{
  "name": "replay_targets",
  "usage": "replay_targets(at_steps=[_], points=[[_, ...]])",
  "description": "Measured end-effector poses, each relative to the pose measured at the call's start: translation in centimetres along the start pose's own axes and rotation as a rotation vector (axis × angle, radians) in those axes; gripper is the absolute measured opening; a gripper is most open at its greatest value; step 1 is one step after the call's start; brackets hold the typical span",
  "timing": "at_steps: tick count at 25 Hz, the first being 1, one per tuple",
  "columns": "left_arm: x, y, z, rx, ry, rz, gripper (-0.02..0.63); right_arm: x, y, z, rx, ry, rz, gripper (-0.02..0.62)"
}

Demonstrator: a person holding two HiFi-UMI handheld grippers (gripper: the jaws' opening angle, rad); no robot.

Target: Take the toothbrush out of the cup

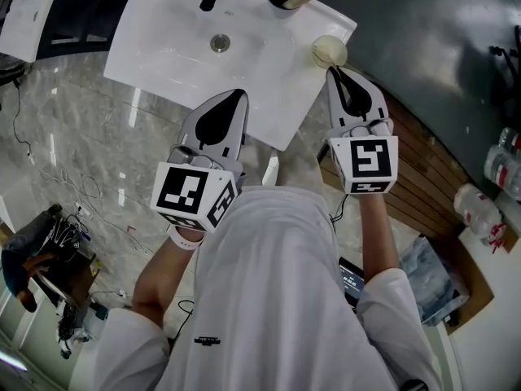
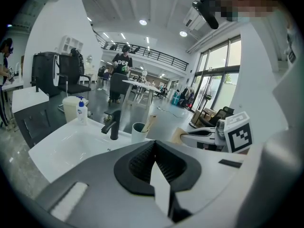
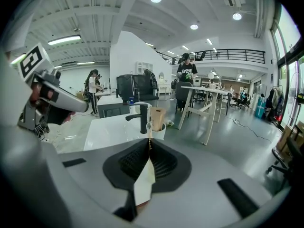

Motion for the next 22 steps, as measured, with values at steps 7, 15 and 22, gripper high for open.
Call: replay_targets(at_steps=[7,15,22], points=[[-0.8,-1.2,0.8,-0.035,0.0,-0.006,0.006,-0.4,-1.9,2.0,-0.048,0.025,-0.009,0.009],[-1.9,-2.5,2.3,-0.085,0.007,-0.015,0.006,-0.3,-4.5,5.5,-0.101,0.056,-0.018,0.009],[-2.9,-3.8,4.1,-0.138,0.012,-0.021,0.006,0.2,-6.3,8.6,-0.141,0.081,-0.032,0.009]])
Point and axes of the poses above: the fingertips, and each gripper's own axes: z backward along the fingers, x to its left, y out of its underside, the point moved 5 cm from there along z, backward along the fingers, and after that the axes turned 3 degrees about -z, right-handed, at the moved point
